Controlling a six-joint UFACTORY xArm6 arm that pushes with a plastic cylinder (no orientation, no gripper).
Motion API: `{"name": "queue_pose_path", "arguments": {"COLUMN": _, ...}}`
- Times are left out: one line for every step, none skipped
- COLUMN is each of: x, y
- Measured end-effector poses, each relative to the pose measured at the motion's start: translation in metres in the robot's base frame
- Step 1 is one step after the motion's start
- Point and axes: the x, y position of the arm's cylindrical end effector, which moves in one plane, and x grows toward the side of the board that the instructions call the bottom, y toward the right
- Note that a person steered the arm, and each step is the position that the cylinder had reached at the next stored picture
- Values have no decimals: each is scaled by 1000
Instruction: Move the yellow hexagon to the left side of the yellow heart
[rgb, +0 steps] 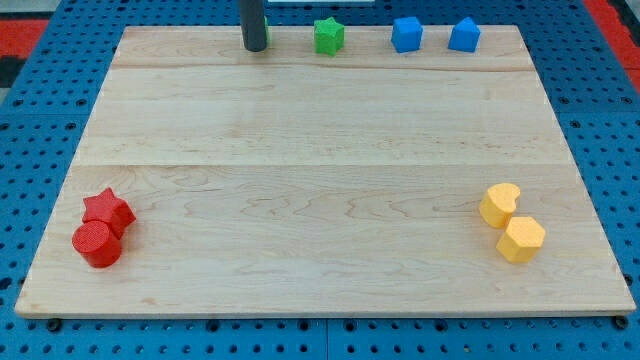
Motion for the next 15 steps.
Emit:
{"name": "queue_pose_path", "arguments": {"x": 59, "y": 27}}
{"name": "queue_pose_path", "arguments": {"x": 114, "y": 85}}
{"name": "queue_pose_path", "arguments": {"x": 142, "y": 151}}
{"name": "queue_pose_path", "arguments": {"x": 148, "y": 231}}
{"name": "queue_pose_path", "arguments": {"x": 174, "y": 285}}
{"name": "queue_pose_path", "arguments": {"x": 186, "y": 351}}
{"name": "queue_pose_path", "arguments": {"x": 178, "y": 416}}
{"name": "queue_pose_path", "arguments": {"x": 176, "y": 435}}
{"name": "queue_pose_path", "arguments": {"x": 203, "y": 437}}
{"name": "queue_pose_path", "arguments": {"x": 274, "y": 437}}
{"name": "queue_pose_path", "arguments": {"x": 328, "y": 396}}
{"name": "queue_pose_path", "arguments": {"x": 339, "y": 313}}
{"name": "queue_pose_path", "arguments": {"x": 320, "y": 243}}
{"name": "queue_pose_path", "arguments": {"x": 292, "y": 208}}
{"name": "queue_pose_path", "arguments": {"x": 296, "y": 213}}
